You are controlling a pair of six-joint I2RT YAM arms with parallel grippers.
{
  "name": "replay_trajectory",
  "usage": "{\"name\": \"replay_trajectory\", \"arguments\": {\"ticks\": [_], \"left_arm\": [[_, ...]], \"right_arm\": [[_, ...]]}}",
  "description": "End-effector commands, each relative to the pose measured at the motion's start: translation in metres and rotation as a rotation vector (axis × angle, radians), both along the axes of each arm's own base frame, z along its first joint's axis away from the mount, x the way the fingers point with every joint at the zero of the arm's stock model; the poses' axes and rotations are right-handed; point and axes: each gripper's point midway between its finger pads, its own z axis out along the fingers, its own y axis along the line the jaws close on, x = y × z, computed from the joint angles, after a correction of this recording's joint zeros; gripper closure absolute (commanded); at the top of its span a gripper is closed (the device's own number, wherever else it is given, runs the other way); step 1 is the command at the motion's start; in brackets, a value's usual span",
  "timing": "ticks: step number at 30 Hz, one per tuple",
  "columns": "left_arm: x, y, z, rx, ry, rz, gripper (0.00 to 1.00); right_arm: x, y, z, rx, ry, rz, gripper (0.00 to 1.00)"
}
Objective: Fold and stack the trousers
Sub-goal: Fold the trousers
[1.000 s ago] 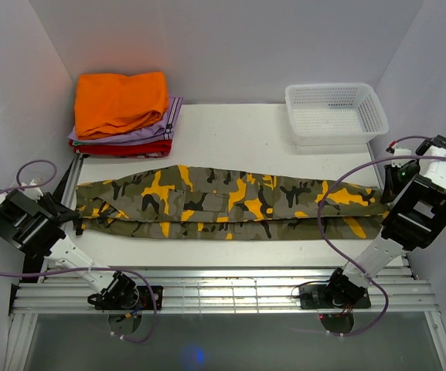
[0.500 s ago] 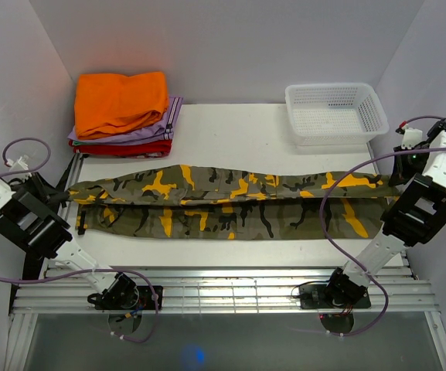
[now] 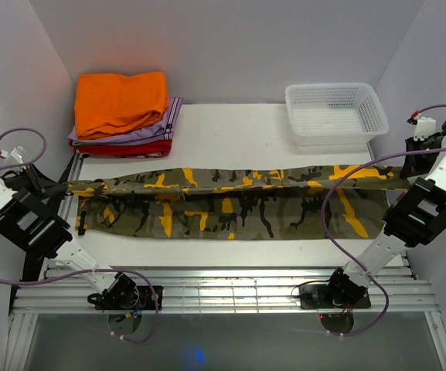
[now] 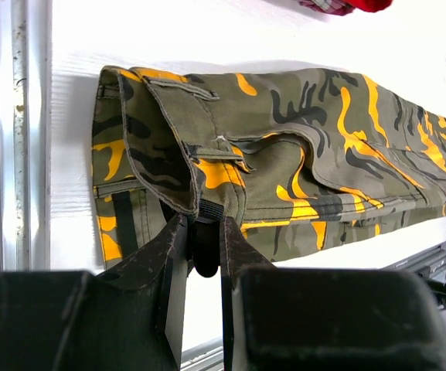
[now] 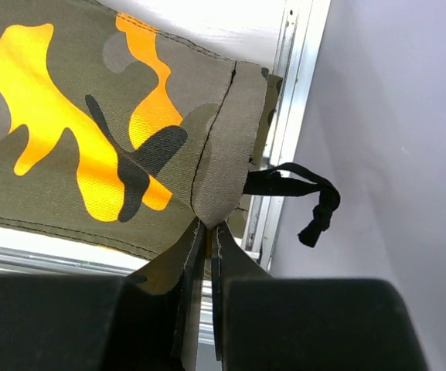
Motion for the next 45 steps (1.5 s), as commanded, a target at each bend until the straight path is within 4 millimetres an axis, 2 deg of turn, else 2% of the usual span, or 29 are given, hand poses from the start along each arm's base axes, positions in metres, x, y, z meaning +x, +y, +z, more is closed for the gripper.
{"name": "replay_trajectory", "arguments": {"ticks": [1,6,7,10,11,12,13,14,15,17,18,19,21,24,29,33,34,38,40,45], "left_arm": [[0.008,0.034,0.044,0.229,-0.17,-0.021,1.0],[-0.016,0.027,0.032,0.215,-0.146,-0.061,1.0],[-0.021,0.027,0.028,0.211,-0.139,-0.063,1.0],[-0.04,0.02,0.004,0.185,-0.097,-0.082,1.0],[-0.046,0.018,-0.003,0.179,-0.087,-0.082,1.0],[-0.054,0.006,-0.019,0.142,-0.058,-0.091,1.0],[-0.059,0.007,-0.029,0.174,-0.036,-0.102,1.0],[-0.064,0.005,-0.038,0.178,-0.016,-0.104,1.0],[-0.07,-0.003,-0.058,0.163,0.012,-0.109,1.0],[-0.083,-0.007,-0.08,0.167,0.075,-0.128,1.0],[-0.085,-0.003,-0.09,0.186,0.091,-0.126,1.0],[-0.091,-0.009,-0.101,0.17,0.121,-0.128,1.0],[-0.095,0.0,-0.117,0.189,0.169,-0.111,1.0],[-0.092,0.014,-0.129,0.177,0.219,-0.052,1.0],[-0.08,0.042,-0.125,0.198,0.235,0.021,1.0],[-0.068,0.063,-0.105,0.238,0.209,0.046,1.0],[-0.063,0.063,-0.101,0.226,0.188,0.044,1.0],[-0.053,0.063,-0.075,0.21,0.129,0.029,1.0],[-0.05,0.064,-0.061,0.219,0.107,0.015,1.0],[-0.051,0.062,-0.028,0.239,0.061,-0.015,1.0]], "right_arm": [[-0.003,-0.057,0.012,-0.153,-0.049,-0.019,0.92],[-0.033,-0.079,0.003,-0.162,-0.012,-0.024,0.92],[-0.039,-0.079,-0.006,-0.152,0.005,-0.022,0.92],[-0.054,-0.091,-0.021,-0.169,0.034,-0.028,0.92],[-0.064,-0.086,-0.037,-0.148,0.072,-0.024,0.92],[-0.07,-0.085,-0.047,-0.143,0.092,-0.021,0.92],[-0.075,-0.082,-0.057,-0.139,0.111,-0.007,0.92],[-0.086,-0.077,-0.077,-0.132,0.148,-0.004,0.92],[-0.091,-0.075,-0.087,-0.13,0.165,0.0,0.92],[-0.098,-0.076,-0.103,-0.157,0.187,0.008,0.92],[-0.107,-0.069,-0.117,-0.137,0.218,0.015,0.92],[-0.11,-0.068,-0.124,-0.138,0.23,0.018,0.92],[-0.119,-0.064,-0.138,-0.139,0.265,0.023,0.92],[-0.125,-0.062,-0.154,-0.152,0.289,0.027,0.92],[-0.12,-0.053,-0.165,-0.153,0.286,0.028,0.92],[-0.099,-0.033,-0.164,-0.155,0.264,0.06,0.92],[-0.095,-0.029,-0.162,-0.151,0.259,0.055,0.92],[-0.075,-0.024,-0.143,-0.145,0.223,0.074,0.92],[-0.068,-0.032,-0.127,-0.167,0.205,0.079,0.92],[-0.068,-0.055,-0.081,-0.227,0.15,0.11,0.92]]}}
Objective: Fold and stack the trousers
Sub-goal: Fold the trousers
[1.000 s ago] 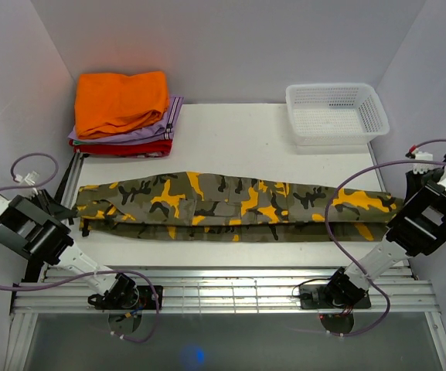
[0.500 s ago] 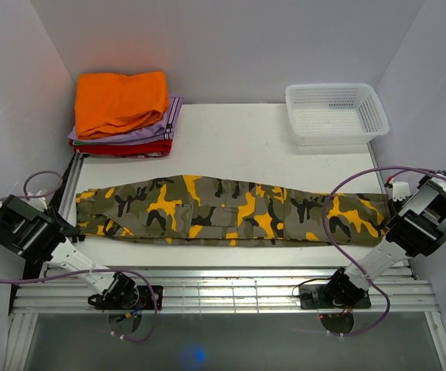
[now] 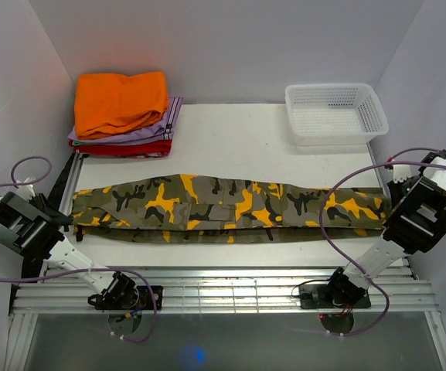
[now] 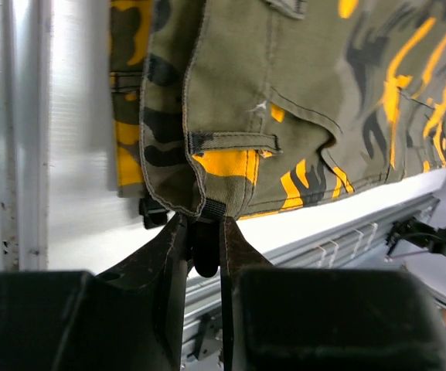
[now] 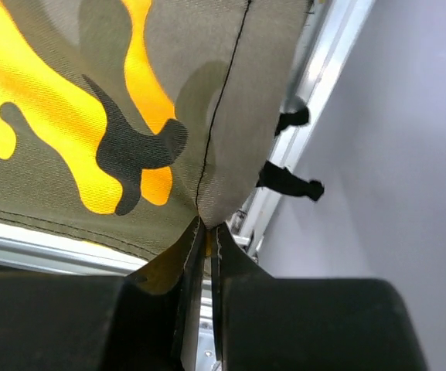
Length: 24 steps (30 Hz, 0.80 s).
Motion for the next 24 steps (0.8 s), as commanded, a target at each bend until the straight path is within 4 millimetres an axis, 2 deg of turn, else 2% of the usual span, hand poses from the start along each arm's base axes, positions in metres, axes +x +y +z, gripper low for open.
{"name": "replay_trajectory", "arguments": {"ticks": [1,3,6,8,10,11,12,14,17,20,21,22,23,24], "left_arm": [[0.027,0.067,0.052,0.309,-0.226,-0.01,1.0],[0.024,0.07,0.065,0.322,-0.244,-0.014,1.0],[0.016,0.075,0.062,0.336,-0.233,-0.02,1.0],[0.011,0.077,0.05,0.318,-0.212,-0.008,1.0],[0.008,0.076,0.029,0.282,-0.178,0.004,1.0],[0.006,0.075,0.021,0.275,-0.168,0.007,1.0],[0.005,0.072,0.008,0.269,-0.162,0.007,1.0],[0.003,0.07,-0.005,0.265,-0.133,0.016,1.0],[-0.002,0.065,-0.024,0.254,-0.097,0.013,1.0],[-0.005,0.065,-0.032,0.266,-0.08,0.001,0.99],[-0.005,0.063,-0.028,0.267,-0.09,-0.009,0.9],[-0.004,0.06,-0.022,0.273,-0.114,-0.026,0.81],[-0.001,0.058,-0.015,0.298,-0.163,-0.064,0.71],[0.001,0.055,0.004,0.34,-0.211,-0.085,0.53]], "right_arm": [[0.009,-0.045,0.052,-0.14,-0.111,0.017,0.92],[0.002,-0.052,0.059,-0.147,-0.115,0.028,0.92],[-0.012,-0.061,0.056,-0.158,-0.097,0.032,0.92],[-0.022,-0.062,0.041,-0.148,-0.072,0.018,0.92],[-0.029,-0.061,0.028,-0.147,-0.052,0.013,0.92],[-0.036,-0.058,0.012,-0.148,-0.027,0.012,0.92],[-0.038,-0.056,0.004,-0.148,-0.017,0.011,0.92],[-0.042,-0.051,-0.014,-0.135,-0.003,0.003,0.92],[-0.049,-0.051,-0.032,-0.149,0.042,-0.008,0.92],[-0.049,-0.053,-0.039,-0.168,0.061,-0.007,0.92],[-0.047,-0.054,-0.036,-0.165,0.06,-0.01,0.89],[-0.045,-0.052,-0.034,-0.153,0.056,-0.013,0.81],[-0.038,-0.049,-0.029,-0.134,0.033,-0.018,0.67],[-0.034,-0.047,-0.02,-0.125,0.022,-0.017,0.61]]}}
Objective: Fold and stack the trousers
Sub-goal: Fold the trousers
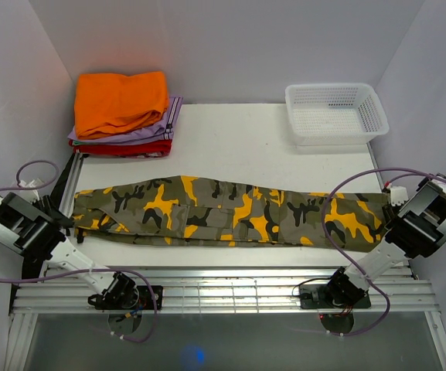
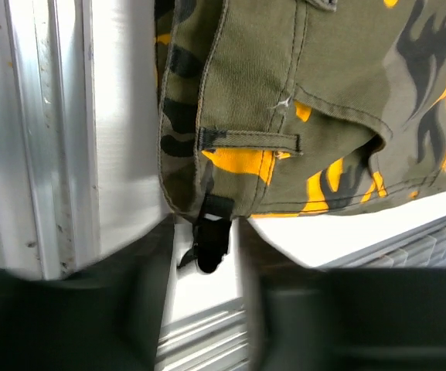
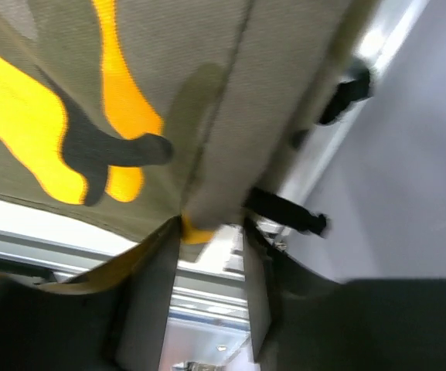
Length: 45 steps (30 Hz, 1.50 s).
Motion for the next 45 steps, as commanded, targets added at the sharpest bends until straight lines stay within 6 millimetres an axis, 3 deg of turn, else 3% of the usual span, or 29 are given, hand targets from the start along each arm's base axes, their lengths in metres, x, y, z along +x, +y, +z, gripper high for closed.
{"name": "replay_trajectory", "arguments": {"ticks": [1,3,7,9,11,12,13,14,15,16,17,19,20,22,23,24,25,26,28,29,31,32,35,38,40,45], "left_arm": [[0.002,0.042,0.031,0.257,-0.195,-0.04,0.47],[0.008,0.034,0.06,0.346,-0.276,-0.103,0.34],[0.02,0.022,0.099,0.481,-0.364,-0.206,0.26],[0.025,0.002,0.111,0.493,-0.425,-0.308,0.25],[0.031,-0.032,0.124,0.52,-0.485,-0.439,0.25],[0.027,-0.053,0.112,0.486,-0.483,-0.484,0.25],[0.033,-0.08,0.109,0.486,-0.512,-0.585,0.26],[0.031,-0.098,0.115,0.514,-0.545,-0.638,0.28],[0.025,-0.119,0.1,0.475,-0.552,-0.68,0.29],[0.028,-0.14,0.1,0.468,-0.611,-0.747,0.32],[0.025,-0.151,0.102,0.482,-0.645,-0.773,0.35],[0.028,-0.161,0.09,0.462,-0.666,-0.774,0.36],[0.031,-0.164,0.091,0.406,-0.646,-0.709,0.36],[0.038,-0.161,0.083,0.3,-0.591,-0.636,0.33],[0.044,-0.159,0.09,0.257,-0.578,-0.601,0.32],[0.04,-0.164,0.089,0.18,-0.543,-0.576,0.3],[0.042,-0.163,0.086,0.126,-0.525,-0.549,0.16],[0.043,-0.162,0.088,0.107,-0.524,-0.523,0.05],[0.046,-0.163,0.096,0.074,-0.542,-0.446,0.02],[0.044,-0.163,0.098,0.063,-0.547,-0.419,0.02],[0.039,-0.173,0.1,-0.012,-0.532,-0.354,0.02],[0.037,-0.176,0.1,-0.045,-0.52,-0.335,0.02],[0.024,-0.19,0.107,-0.222,-0.507,-0.251,0.02],[0.033,-0.168,0.119,-0.255,-0.48,-0.088,0.02],[0.04,-0.153,0.129,-0.298,-0.462,0.018,0.02],[0.048,-0.144,0.129,-0.292,-0.439,0.091,0.02]], "right_arm": [[0.031,-0.046,0.029,-0.167,-0.1,0.016,0.54],[0.05,-0.029,0.043,-0.128,-0.17,0.053,0.36],[0.078,0.008,0.089,-0.139,-0.295,0.161,0.29],[0.096,0.046,0.104,-0.09,-0.364,0.251,0.3],[0.108,0.102,0.121,-0.005,-0.44,0.369,0.34],[0.109,0.125,0.124,0.034,-0.45,0.416,0.44],[0.109,0.149,0.132,0.071,-0.472,0.44,0.47],[0.11,0.196,0.132,0.165,-0.487,0.542,0.53],[0.107,0.222,0.134,0.216,-0.497,0.597,0.55],[0.104,0.249,0.141,0.274,-0.54,0.652,0.58],[0.097,0.29,0.142,0.321,-0.544,0.731,0.6],[0.103,0.331,0.14,0.326,-0.641,0.821,0.63],[0.093,0.367,0.137,0.326,-0.649,0.922,0.64],[0.095,0.407,0.135,0.337,-0.677,0.989,0.7],[0.088,0.431,0.134,0.341,-0.666,1.051,0.71],[0.088,0.443,0.134,0.336,-0.654,1.059,0.72],[0.102,0.461,0.138,0.32,-0.677,1.074,0.72],[0.099,0.481,0.139,0.304,-0.69,1.121,0.73],[0.106,0.52,0.148,0.324,-0.747,1.157,0.71],[0.09,0.547,0.147,0.351,-0.75,1.214,0.69],[0.079,0.581,0.139,0.367,-0.735,1.26,0.64],[0.063,0.603,0.136,0.38,-0.752,1.308,0.62],[0.037,0.643,0.117,0.389,-0.771,1.386,0.62],[0.017,0.664,0.095,0.373,-0.775,1.427,0.62],[0.017,0.68,0.087,0.374,-0.825,1.426,0.6],[0.004,0.704,0.07,0.39,-0.807,1.439,0.59]]}}
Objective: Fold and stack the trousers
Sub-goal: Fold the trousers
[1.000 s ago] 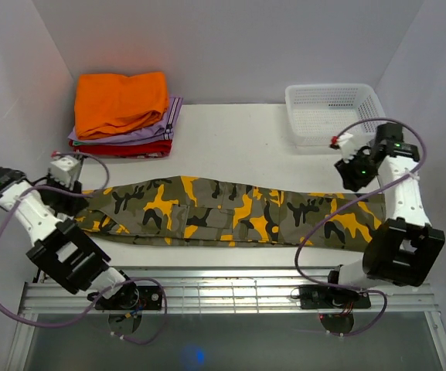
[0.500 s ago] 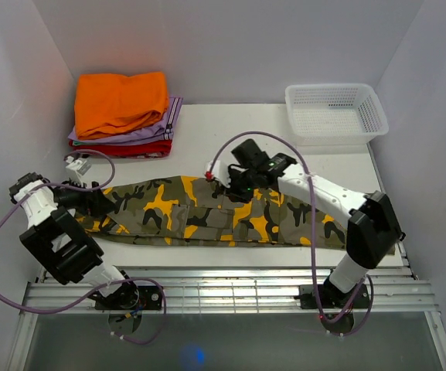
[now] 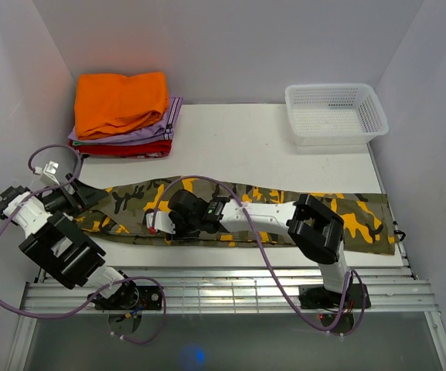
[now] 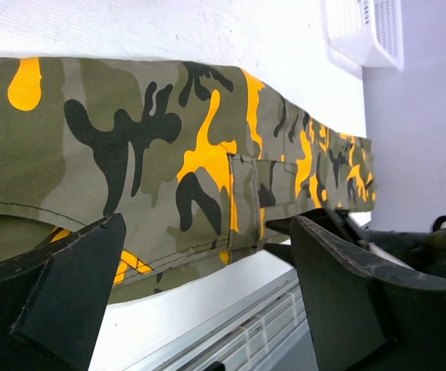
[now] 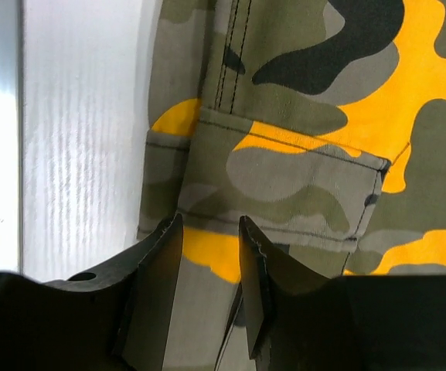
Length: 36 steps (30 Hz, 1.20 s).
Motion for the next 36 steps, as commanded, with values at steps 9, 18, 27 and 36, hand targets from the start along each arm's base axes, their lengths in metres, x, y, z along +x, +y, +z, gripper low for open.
{"name": "replay_trajectory", "arguments": {"ticks": [9,18,27,36], "left_arm": [[0.011,0.016,0.014,-0.059,-0.01,0.1,0.02],[0.01,0.029,0.005,-0.063,0.011,0.127,0.02],[-0.01,0.075,-0.048,-0.088,0.25,0.302,0.02],[-0.035,0.08,-0.066,-0.018,0.335,0.294,0.02]], "right_arm": [[0.0,0.036,-0.002,0.065,-0.02,-0.011,0.57],[-0.014,0.04,-0.008,0.041,-0.033,0.027,0.54],[0.01,0.039,-0.022,0.0,-0.144,-0.033,0.88],[0.022,0.044,-0.011,0.025,-0.17,-0.068,0.92]]}}
